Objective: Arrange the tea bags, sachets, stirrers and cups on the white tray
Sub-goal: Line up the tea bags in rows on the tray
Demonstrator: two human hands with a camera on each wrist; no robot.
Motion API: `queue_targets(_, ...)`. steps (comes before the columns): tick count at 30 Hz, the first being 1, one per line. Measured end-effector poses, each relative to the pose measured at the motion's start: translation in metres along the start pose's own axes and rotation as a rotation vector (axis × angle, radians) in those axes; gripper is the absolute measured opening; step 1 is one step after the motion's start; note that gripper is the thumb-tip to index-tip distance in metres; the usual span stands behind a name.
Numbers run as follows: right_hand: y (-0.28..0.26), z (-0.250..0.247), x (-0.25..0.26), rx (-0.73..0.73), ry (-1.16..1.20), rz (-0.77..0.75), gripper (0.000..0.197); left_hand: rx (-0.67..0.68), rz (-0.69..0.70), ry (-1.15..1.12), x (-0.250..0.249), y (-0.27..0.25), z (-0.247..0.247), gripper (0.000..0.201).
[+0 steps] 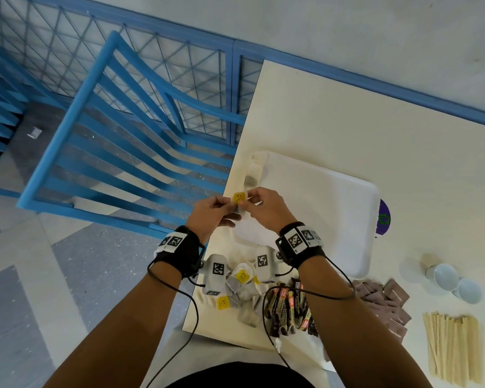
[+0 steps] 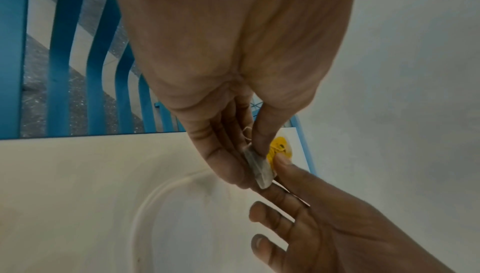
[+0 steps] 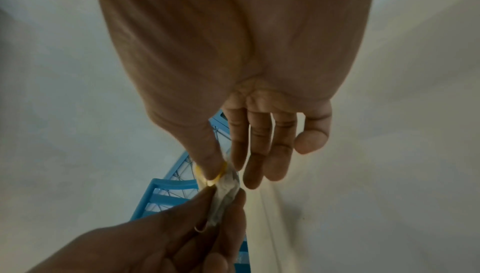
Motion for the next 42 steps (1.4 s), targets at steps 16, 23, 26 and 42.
queue_targets(16, 0.032, -0.034, -0.008, -0.344, -0.067, 0.081, 0.012, -0.086, -0.08, 0.128, 0.014, -0.003, -0.025, 0.016)
queue_targets(23, 0.035, -0.039, -0.015, -0.399, -0.067, 0.119, 0.011, -0.083, -0.089, 0.138, 0.012, 0.002, -0.025, 0.016)
queue_targets(26, 0.033, -0.039, -0.019, -0.411, -0.049, 0.132, 0.015, -0.084, -0.087, 0.149, 0.012, 0.004, -0.024, 0.017)
queue_targets(42, -0.006, -0.041, -0.032, -0.361, 0.086, 0.11, 0.004, -0.062, -0.054, 0.214, 0.018, -0.005, -0.018, 0.014)
Point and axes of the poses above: each hand's wrist, its own y-axis towards the middle knuckle, its own z-axis out of the palm, x = y × z, the point moved 10 cm from there along y, towards the middle knuckle, and after that the axes turned 4 degrees about y, right-handed, at the moved point
